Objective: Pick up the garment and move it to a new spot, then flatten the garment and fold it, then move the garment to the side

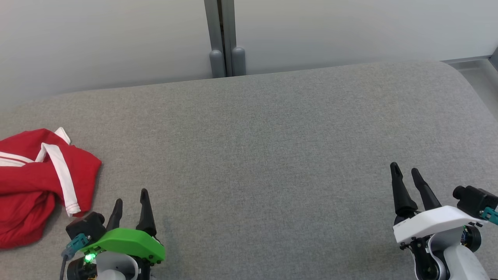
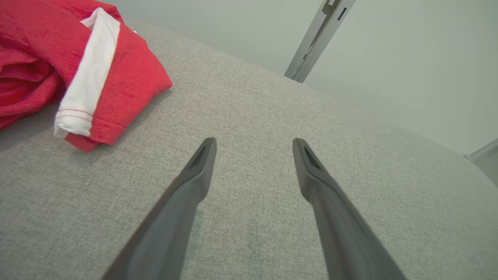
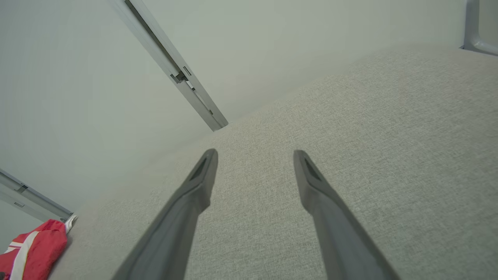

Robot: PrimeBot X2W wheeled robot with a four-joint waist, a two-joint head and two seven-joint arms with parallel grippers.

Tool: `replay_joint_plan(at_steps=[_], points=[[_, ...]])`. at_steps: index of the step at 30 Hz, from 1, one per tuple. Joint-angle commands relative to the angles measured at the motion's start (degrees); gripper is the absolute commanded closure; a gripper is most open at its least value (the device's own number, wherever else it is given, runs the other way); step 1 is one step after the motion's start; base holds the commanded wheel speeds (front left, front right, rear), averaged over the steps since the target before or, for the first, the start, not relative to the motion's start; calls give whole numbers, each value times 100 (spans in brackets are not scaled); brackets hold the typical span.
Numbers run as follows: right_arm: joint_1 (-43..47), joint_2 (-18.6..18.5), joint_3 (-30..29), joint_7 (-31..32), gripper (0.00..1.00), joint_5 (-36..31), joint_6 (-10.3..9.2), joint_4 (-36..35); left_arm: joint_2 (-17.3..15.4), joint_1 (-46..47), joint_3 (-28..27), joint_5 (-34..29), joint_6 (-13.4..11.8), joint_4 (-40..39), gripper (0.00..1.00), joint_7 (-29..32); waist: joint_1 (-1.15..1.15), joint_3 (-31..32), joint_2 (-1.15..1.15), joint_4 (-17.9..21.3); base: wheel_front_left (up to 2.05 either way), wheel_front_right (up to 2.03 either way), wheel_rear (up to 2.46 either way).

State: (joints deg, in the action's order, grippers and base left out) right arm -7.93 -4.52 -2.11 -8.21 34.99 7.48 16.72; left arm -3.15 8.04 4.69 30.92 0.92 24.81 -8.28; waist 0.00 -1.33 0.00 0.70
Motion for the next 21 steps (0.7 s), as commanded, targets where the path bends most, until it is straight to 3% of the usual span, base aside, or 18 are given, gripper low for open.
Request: replay_joint_plan(at_steps=[1, 21], points=[[-61, -18, 6, -70, 0, -168, 1, -13, -12, 130, 6, -173, -40, -4, 0, -67, 0, 7, 0, 1, 0, 0, 0], [72, 64, 33, -339, 0, -1178, 2, 45, 25, -120, 199, -896, -289, 138, 0, -333, 0, 39, 0, 34, 0, 0, 0]])
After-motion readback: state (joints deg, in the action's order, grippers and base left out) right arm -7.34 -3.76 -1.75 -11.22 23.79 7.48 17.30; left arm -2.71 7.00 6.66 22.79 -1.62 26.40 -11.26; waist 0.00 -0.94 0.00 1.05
